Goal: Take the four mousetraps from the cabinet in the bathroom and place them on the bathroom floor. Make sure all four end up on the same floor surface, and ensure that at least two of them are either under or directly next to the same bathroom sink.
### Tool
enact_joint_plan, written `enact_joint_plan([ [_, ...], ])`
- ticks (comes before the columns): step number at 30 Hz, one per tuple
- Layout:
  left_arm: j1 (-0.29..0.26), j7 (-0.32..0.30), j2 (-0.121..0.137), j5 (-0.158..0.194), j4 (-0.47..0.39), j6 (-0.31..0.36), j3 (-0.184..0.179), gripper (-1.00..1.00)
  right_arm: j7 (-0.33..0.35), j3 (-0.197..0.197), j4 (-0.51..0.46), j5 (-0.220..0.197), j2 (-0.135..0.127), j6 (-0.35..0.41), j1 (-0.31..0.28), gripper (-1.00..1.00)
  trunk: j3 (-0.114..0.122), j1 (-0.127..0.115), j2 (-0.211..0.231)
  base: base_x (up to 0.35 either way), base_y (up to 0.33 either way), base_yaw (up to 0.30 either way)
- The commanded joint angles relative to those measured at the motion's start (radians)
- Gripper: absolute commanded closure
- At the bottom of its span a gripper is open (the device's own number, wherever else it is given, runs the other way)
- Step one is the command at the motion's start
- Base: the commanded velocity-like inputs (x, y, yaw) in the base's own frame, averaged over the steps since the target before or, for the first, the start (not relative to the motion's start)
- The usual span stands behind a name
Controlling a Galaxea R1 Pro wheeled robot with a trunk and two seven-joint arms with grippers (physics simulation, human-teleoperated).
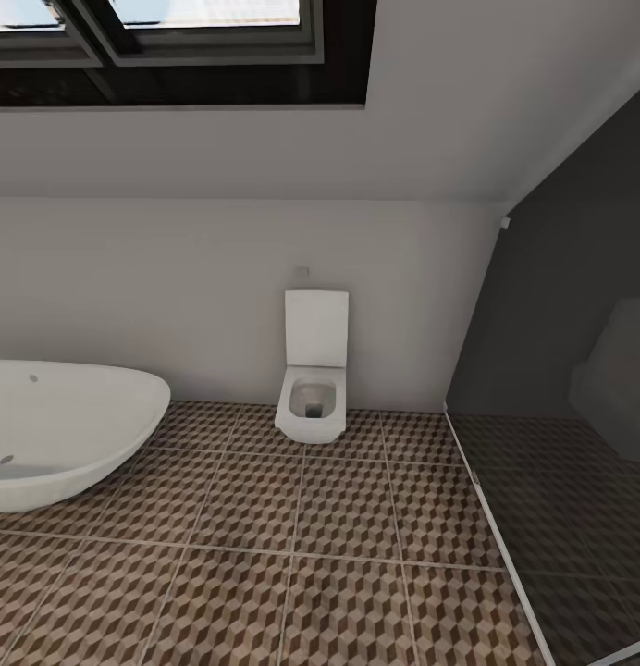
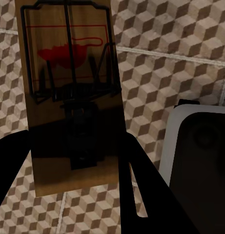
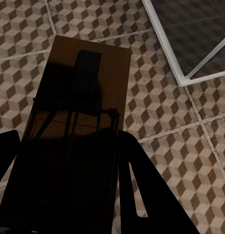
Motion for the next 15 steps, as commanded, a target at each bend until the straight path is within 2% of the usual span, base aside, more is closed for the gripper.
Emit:
enact_joint_plan([
  [1,-0.001,0.006,-0.001,-0.002,0.003,-0.003,-0.007,1.0,-0.009,0.009,0.0,-0.002,0.0,-0.002,-0.001,1.0,-0.002,0.001,-0.002,0.0,0.0,0.0],
  [15,-0.001,0.006,-0.001,-0.002,0.003,-0.004,-0.007,1.0,-0.009,0.009,0.0,-0.002,0.0,-0.002,-0.001,1.0,-0.002,0.001,-0.002,0.0,0.0,0.0],
])
